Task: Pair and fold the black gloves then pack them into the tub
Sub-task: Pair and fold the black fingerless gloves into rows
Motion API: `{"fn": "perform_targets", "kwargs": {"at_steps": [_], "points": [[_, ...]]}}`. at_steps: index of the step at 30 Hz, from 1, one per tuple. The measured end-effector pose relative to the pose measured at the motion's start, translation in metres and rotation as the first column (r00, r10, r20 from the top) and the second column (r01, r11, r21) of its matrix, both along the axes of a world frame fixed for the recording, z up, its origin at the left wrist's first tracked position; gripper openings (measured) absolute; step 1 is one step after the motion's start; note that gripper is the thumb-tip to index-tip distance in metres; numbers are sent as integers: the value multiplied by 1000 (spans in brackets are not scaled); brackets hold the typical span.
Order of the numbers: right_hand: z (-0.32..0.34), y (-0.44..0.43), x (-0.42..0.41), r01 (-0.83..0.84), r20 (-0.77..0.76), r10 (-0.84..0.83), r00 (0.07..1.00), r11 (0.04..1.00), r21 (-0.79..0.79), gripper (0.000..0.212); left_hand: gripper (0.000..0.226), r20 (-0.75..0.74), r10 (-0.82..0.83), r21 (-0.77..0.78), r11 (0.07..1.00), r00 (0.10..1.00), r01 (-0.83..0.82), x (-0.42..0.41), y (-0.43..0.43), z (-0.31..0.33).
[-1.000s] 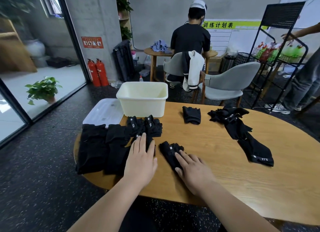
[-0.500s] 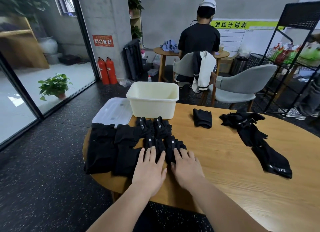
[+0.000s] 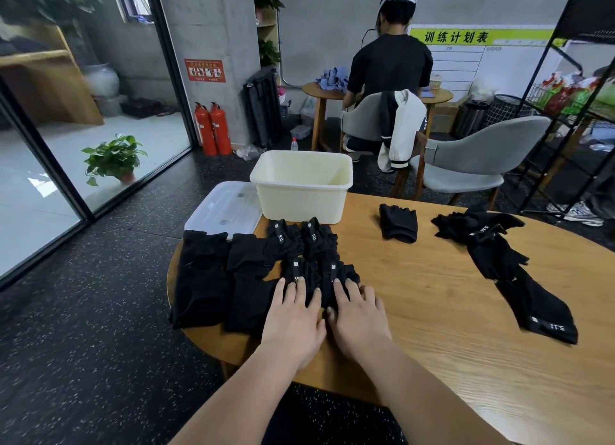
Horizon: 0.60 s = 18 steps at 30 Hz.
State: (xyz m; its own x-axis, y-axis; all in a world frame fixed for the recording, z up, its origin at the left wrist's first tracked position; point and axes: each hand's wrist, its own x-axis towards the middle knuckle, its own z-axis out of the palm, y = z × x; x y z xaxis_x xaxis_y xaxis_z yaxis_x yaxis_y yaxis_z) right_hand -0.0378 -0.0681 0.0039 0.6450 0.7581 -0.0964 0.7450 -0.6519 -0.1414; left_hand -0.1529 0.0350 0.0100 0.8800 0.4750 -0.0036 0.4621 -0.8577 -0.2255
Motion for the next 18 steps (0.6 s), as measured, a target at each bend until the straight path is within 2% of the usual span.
{"fn": "perform_targets", "kwargs": {"at_steps": [6, 18], "points": [[7, -3, -2, -2, -164, 5, 986, 1000, 17, 69, 71, 34, -3, -32, 999, 999, 4, -4, 0, 9], [20, -25, 10, -57, -152, 70, 986, 995, 83, 68, 71, 84, 9, -86, 996, 996, -2, -12, 3, 23]]}}
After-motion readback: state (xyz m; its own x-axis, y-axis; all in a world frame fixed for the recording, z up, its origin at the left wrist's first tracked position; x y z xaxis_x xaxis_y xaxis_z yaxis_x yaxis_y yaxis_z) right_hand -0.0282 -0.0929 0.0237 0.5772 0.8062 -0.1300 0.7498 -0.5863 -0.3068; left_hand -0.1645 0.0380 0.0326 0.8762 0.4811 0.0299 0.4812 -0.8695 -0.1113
